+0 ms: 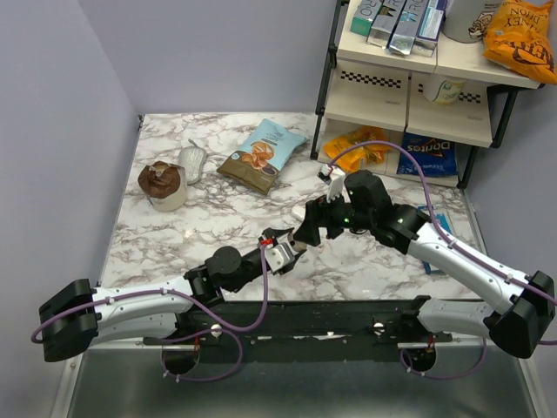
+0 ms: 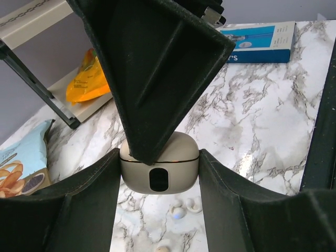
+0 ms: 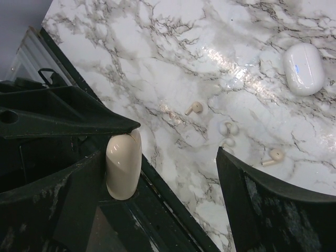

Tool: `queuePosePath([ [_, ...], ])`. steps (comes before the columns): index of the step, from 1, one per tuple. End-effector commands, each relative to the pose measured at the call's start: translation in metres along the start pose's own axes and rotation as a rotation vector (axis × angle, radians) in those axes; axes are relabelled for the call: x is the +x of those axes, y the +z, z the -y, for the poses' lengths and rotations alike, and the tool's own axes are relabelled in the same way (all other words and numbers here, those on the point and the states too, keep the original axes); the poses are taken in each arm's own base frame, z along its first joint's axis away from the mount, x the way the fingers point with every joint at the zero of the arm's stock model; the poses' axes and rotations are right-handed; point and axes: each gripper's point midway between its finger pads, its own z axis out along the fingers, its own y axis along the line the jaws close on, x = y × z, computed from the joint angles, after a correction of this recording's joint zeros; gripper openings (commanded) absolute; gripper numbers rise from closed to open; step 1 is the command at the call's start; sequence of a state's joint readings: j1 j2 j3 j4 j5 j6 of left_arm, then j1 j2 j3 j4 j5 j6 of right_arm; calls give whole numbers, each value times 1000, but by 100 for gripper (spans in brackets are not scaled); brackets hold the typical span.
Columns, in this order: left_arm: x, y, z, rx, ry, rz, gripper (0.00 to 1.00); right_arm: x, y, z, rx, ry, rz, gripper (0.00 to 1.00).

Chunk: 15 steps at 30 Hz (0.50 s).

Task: Insert the wireless bluetooth earbuds into the charging case
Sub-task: Open the charging case.

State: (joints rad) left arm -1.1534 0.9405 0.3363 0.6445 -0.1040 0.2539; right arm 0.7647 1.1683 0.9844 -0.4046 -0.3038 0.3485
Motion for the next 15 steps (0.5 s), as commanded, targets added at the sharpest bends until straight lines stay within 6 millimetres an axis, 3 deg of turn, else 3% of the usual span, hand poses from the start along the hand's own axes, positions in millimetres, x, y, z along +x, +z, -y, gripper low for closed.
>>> queuePosePath([
  [1, -16, 0, -7, -30, 15, 33, 0, -5, -4, 6, 45, -5, 35, 93],
  [15, -16, -6, -12, -57, 15, 37, 0, -3, -11, 20, 129, 9, 50, 92],
])
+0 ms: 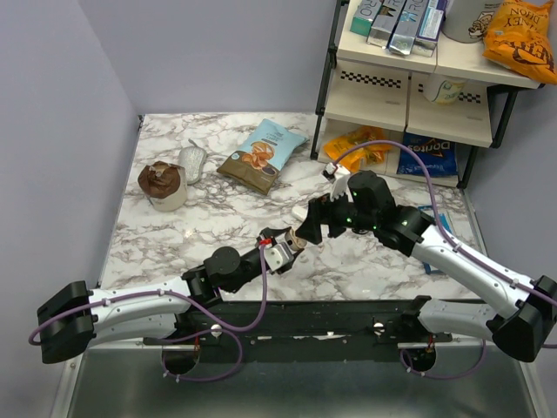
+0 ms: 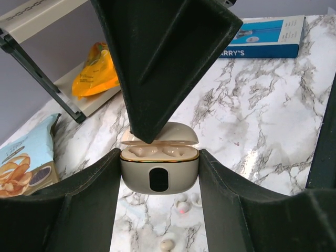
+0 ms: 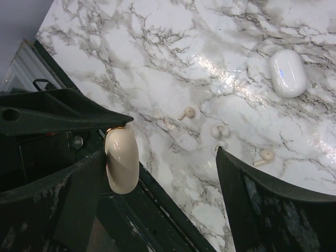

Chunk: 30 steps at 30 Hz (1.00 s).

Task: Insert the wireless bluetooth earbuds into the charging case
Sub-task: Open the charging case, then adjust the charging case.

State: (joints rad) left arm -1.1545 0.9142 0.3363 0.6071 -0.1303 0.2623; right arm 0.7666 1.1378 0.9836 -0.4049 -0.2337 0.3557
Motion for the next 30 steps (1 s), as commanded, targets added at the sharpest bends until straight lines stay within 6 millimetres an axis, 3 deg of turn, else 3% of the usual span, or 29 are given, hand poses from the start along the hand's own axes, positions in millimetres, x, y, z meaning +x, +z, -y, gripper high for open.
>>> queuePosePath([
  [1, -17, -2, -8, -39, 3, 53, 0, 4, -6, 14, 79, 9, 9, 92],
  [8, -15, -5, -10, -51, 2, 50, 0, -8, -17, 10, 83, 6, 63, 91],
  [16, -17, -4, -11, -60, -3, 58, 0, -13, -18, -22, -93, -24, 59, 89],
  [23, -22, -1, -12, -60, -3, 68, 0, -3, -3, -17, -88, 1, 13, 75],
  [30, -21, -3, -11, -60, -8, 68, 0, -6, 1, -13, -69, -7, 28, 60],
])
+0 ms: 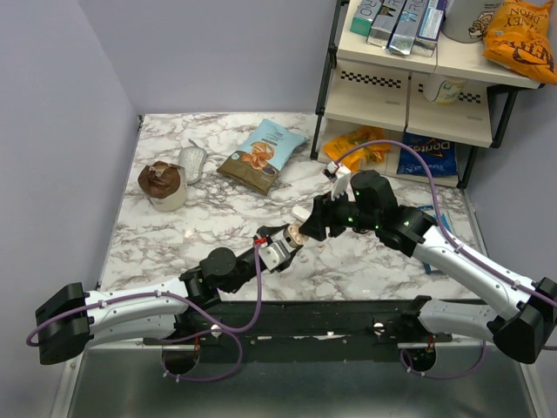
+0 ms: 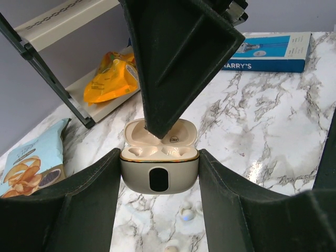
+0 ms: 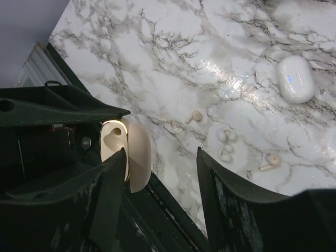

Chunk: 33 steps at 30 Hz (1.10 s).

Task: Insert the wireless bluetooth earbuds into the charging case
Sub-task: Adjust the charging case.

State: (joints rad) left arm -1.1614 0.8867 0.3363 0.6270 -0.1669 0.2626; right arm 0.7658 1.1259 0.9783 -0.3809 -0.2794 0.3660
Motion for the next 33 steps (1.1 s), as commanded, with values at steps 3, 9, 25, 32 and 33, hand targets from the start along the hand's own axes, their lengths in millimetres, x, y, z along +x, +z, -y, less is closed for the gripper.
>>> queuePosePath([
  [3, -9, 0, -2, -18, -5, 34, 0, -3, 7, -3, -26, -18, 6, 54],
  [9, -9, 2, -3, -26, -2, 28, 0, 3, 12, -5, -50, -18, -21, 46],
  [25, 0, 7, -15, -99, -46, -73, 44, -9, -11, -7, -24, -151, 7, 1],
  [32, -5, 1, -25, -153, -80, -81, 82, -16, -29, -12, -23, -189, 37, 1],
  [33, -6, -1, -28, -162, -84, -79, 90, -15, -31, -14, -31, -194, 38, 1],
])
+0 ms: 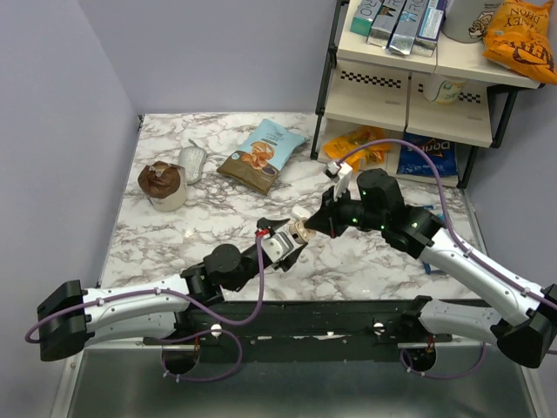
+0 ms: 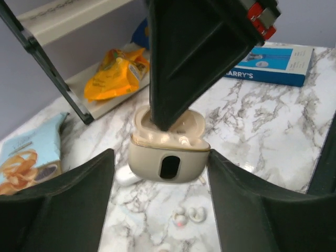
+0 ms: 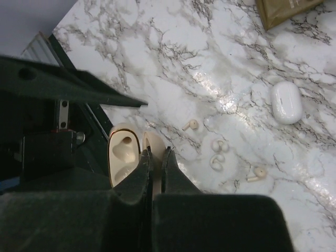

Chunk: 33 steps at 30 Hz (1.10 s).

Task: Insert the wireless bluetooth earbuds into the charging case
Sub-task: Adjust the charging case.

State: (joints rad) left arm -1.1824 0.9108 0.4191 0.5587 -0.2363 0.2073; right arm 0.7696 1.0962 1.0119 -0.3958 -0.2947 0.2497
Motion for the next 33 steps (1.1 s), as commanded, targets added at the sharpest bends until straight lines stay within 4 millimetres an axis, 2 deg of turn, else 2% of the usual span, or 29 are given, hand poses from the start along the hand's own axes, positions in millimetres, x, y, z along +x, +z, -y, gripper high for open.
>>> queuePosePath([
  [1, 3, -9, -25, -128, -33, -52, 95, -4, -22, -6, 0, -67, 7, 1],
  [7, -4, -13, -27, -126, -57, -70, 99, -13, -36, -14, -24, -116, 45, 1],
  [8, -13, -13, -26, -111, -80, -51, 99, -16, -38, -14, -18, -141, 57, 1],
  [10, -15, -15, -19, -62, -88, -62, 99, -20, -43, -16, -15, -185, 87, 1],
  [11, -25, -18, -18, -41, -96, -36, 99, -25, -43, -9, 25, -219, 109, 1],
  [13, -34, -21, -4, 70, -115, -7, 99, -27, -45, -10, 38, -269, 120, 1],
  [15, -52, -25, 4, 195, -163, 42, 99, -32, -47, -8, 53, -354, 138, 1],
  [17, -58, -27, 11, 305, -189, 28, 99, -38, -51, -14, 36, -425, 170, 1],
  [20, -58, -35, 14, 484, -315, -2, 99, -46, -58, -23, 8, -481, 196, 1],
  [22, -65, -46, 27, 638, -376, 5, 99, -56, -64, -26, 12, -492, 217, 1],
  [26, -50, -38, 35, 763, -442, -74, 94, -60, -66, -41, -59, -556, 221, 1],
  [28, -53, -35, 36, 788, -439, -68, 89, -59, -61, -42, -61, -571, 207, 1],
  [33, -60, -25, 33, 798, -429, -37, 86, -52, -47, -42, -51, -598, 148, 1],
])
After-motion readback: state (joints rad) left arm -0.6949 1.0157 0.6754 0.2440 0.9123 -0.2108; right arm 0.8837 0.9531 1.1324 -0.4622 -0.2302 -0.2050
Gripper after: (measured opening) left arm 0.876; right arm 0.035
